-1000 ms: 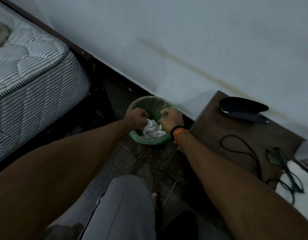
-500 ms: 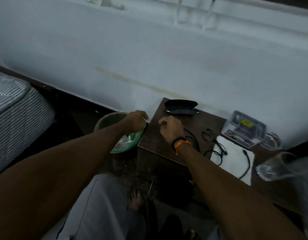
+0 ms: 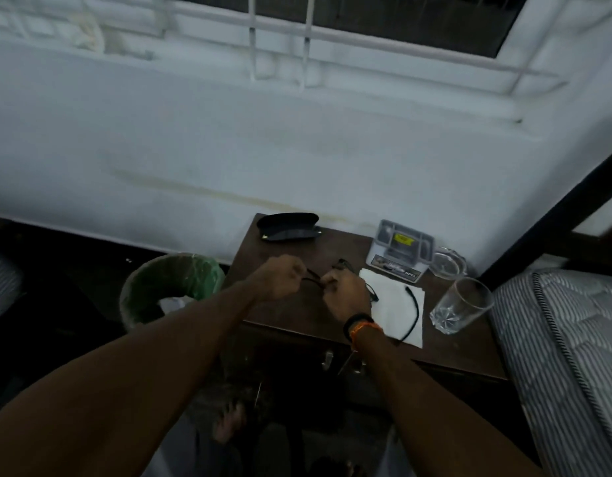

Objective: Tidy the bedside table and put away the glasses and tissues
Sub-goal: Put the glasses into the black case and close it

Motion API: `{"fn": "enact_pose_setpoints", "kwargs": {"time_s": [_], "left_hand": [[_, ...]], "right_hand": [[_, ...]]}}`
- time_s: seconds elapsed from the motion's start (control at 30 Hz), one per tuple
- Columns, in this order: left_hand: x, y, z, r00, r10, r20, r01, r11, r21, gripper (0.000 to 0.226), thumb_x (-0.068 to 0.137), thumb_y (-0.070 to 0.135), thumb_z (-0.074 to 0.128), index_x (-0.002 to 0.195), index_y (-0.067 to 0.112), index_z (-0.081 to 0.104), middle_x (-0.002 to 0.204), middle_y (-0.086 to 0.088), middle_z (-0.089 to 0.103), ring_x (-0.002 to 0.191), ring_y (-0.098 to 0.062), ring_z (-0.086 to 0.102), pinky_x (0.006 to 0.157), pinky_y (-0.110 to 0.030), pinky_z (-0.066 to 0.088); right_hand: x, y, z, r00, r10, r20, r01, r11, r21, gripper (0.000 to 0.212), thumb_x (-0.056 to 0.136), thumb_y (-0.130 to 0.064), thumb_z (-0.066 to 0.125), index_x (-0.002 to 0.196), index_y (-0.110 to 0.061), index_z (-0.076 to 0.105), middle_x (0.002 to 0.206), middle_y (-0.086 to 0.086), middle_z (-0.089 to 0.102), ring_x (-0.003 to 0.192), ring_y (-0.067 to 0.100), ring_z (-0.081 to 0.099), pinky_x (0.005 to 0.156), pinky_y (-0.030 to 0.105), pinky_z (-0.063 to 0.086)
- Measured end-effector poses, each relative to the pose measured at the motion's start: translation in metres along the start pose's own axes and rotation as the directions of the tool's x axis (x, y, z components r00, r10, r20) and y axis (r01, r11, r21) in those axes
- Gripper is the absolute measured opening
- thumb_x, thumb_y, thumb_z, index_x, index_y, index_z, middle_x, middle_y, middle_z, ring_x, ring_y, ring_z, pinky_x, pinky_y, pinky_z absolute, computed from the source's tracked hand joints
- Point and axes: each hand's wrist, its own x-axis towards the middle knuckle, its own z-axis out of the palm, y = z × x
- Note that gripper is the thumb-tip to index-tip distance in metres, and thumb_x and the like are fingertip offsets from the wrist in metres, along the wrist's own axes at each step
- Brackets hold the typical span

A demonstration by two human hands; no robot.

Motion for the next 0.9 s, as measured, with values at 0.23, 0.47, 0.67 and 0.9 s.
{"fn": "enact_pose_setpoints", "kwargs": {"time_s": [0.23, 0.47, 0.67, 0.9], "left_hand": [[0.025, 0.017, 0.002, 0.996, 0.056, -0.076, -0.051, 0.997, 0.064, 0.023, 0.087, 0.009, 0.059, 0.108, 0.006, 0.068, 0.107, -0.010, 0.071, 0.102, -0.025, 0.066, 0.085, -0.026, 0.048], [0.063, 0.029, 0.006, 0.944, -0.032, -0.328, -0.009, 0.992, -0.125, 0.022, 0.089, 0.006, 0.055, 0.105, 0.009, 0.069, 0.104, -0.009, 0.072, 0.098, -0.024, 0.066, 0.081, -0.026, 0.048], [0.085, 0.003, 0.000, 0.822, -0.043, -0.568, -0.039, 0.991, -0.132, 0.018, 0.086, 0.004, 0.058, 0.102, 0.004, 0.065, 0.099, -0.012, 0.063, 0.088, -0.027, 0.061, 0.084, -0.039, 0.052], [0.095, -0.037, -0.011, 0.607, -0.327, -0.724, 0.166, 0.943, -0.287, 0.015, 0.085, 0.027, 0.069, 0.084, 0.012, 0.066, 0.108, -0.017, 0.059, 0.111, -0.036, 0.051, 0.094, -0.029, 0.033]], "right_hand": [[0.012, 0.017, -0.003, 0.994, 0.033, -0.106, -0.026, 0.997, 0.068, 0.020, 0.086, -0.007, 0.056, 0.095, -0.013, 0.073, 0.107, 0.008, 0.069, 0.101, 0.028, 0.063, 0.086, 0.032, 0.049], [0.042, 0.047, -0.014, 0.975, 0.144, -0.169, -0.130, 0.988, 0.088, 0.024, 0.086, -0.004, 0.053, 0.099, -0.013, 0.072, 0.109, 0.008, 0.068, 0.101, 0.025, 0.062, 0.083, 0.031, 0.050], [0.069, 0.060, -0.009, 0.984, 0.110, -0.140, -0.118, 0.992, -0.053, 0.020, 0.079, -0.013, 0.064, 0.098, -0.016, 0.070, 0.100, 0.005, 0.067, 0.106, 0.026, 0.056, 0.082, 0.036, 0.053], [0.076, 0.068, -0.003, 0.976, 0.156, -0.151, -0.193, 0.943, -0.271, 0.015, 0.072, -0.023, 0.069, 0.085, -0.017, 0.067, 0.090, 0.005, 0.069, 0.088, 0.028, 0.065, 0.070, 0.033, 0.055]]}}
